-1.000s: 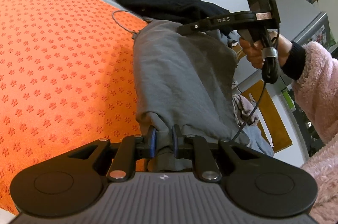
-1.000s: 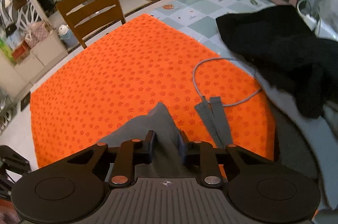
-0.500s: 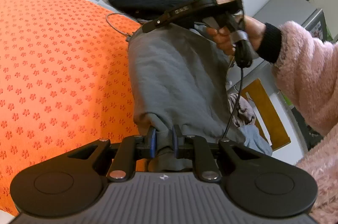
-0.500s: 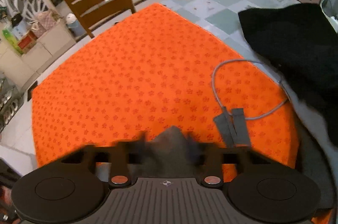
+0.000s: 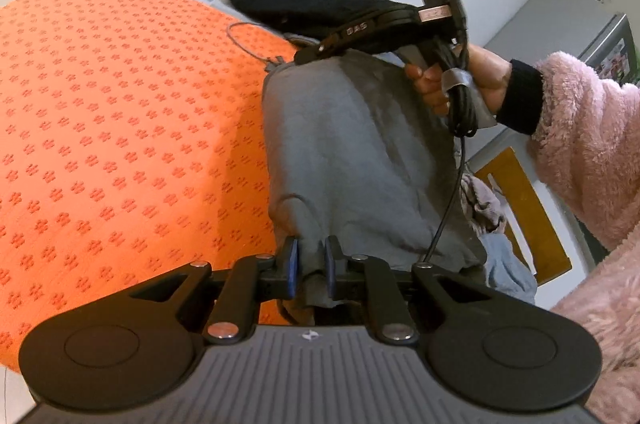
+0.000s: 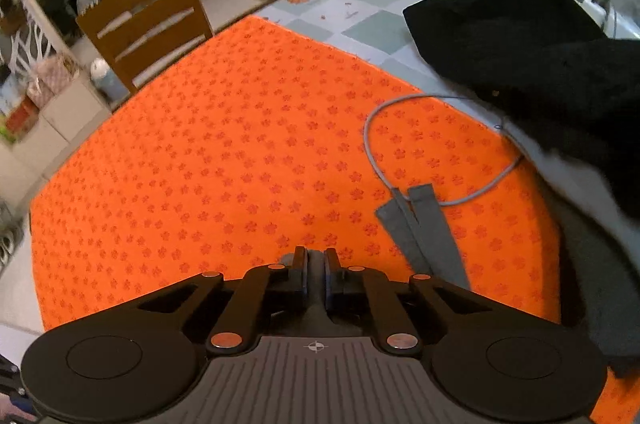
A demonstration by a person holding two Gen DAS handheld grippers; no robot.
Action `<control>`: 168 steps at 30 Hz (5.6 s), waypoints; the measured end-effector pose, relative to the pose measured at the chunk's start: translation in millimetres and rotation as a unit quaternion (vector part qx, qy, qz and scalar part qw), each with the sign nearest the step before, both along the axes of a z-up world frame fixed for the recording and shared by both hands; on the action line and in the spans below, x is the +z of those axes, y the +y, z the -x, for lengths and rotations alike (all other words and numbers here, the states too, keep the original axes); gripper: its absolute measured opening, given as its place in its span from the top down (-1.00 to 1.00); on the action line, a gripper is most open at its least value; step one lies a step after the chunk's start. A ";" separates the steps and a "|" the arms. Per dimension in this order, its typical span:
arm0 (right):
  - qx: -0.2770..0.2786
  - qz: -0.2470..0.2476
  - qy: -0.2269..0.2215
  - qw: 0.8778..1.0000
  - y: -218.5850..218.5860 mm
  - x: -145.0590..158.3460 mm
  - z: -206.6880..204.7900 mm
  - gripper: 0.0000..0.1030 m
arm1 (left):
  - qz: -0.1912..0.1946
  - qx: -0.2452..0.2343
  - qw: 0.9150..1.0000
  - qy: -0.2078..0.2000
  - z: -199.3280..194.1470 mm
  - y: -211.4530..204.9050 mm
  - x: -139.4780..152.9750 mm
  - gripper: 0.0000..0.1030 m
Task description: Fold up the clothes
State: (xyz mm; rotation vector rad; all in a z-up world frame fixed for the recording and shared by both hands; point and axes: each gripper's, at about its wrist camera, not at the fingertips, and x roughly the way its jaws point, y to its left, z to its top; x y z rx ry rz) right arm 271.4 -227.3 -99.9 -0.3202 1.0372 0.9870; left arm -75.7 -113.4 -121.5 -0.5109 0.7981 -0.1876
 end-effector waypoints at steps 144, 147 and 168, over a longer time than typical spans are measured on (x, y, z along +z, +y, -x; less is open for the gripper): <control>-0.277 -0.181 0.076 0.940 -232.8 -55.0 126.7 -0.84 | 0.015 -0.060 0.994 0.086 -151.9 30.2 -50.6 -0.64; -0.266 -0.187 0.084 0.942 -226.3 -58.0 119.7 -0.90 | 0.016 -0.061 0.994 0.085 -153.8 30.1 -56.0 -0.65; -0.281 -0.241 0.146 0.918 -216.2 -39.5 108.2 0.31 | 0.015 -0.086 0.995 0.042 -146.0 -3.0 -22.2 -0.38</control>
